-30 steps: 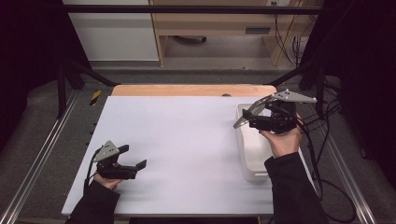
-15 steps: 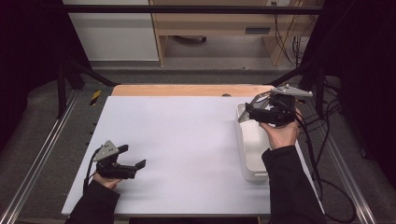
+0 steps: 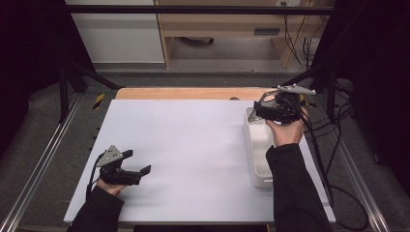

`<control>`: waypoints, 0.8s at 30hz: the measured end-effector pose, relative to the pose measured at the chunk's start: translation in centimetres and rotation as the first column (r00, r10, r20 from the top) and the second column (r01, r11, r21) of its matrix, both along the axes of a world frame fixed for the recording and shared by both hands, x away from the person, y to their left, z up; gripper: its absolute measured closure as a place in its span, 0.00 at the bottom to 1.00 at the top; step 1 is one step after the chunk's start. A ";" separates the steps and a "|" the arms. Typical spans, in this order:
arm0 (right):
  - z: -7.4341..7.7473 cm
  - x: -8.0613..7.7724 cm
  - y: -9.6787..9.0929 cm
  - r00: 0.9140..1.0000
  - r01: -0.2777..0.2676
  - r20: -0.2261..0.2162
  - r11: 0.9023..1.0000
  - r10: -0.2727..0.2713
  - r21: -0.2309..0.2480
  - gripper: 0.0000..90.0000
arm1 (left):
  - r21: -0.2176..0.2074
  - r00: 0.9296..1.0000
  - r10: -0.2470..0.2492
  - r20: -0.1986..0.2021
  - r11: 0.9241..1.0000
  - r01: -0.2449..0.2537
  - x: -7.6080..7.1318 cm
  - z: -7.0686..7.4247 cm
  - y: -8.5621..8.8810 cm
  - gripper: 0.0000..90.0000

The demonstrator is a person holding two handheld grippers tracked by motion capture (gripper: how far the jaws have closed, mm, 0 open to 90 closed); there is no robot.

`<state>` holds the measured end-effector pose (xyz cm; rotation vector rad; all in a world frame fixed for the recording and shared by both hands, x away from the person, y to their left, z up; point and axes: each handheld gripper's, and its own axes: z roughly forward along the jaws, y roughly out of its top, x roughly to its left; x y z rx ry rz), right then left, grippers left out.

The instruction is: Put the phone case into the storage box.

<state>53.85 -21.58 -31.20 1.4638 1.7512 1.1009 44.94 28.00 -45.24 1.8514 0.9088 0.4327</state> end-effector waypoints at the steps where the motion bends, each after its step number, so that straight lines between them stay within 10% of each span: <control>1: -0.1 0.2 0.0 1.000 0.003 0.001 1.000 -0.003 -0.002 0.14 | -0.001 1.000 -0.001 0.000 1.000 0.001 0.0 0.0 0.0 0.01; 24: -2.5 3.2 0.0 0.994 0.098 -0.035 0.994 -0.100 -0.040 0.13 | 0.010 1.000 -0.007 -0.004 1.000 0.007 0.1 -0.2 -0.1 0.01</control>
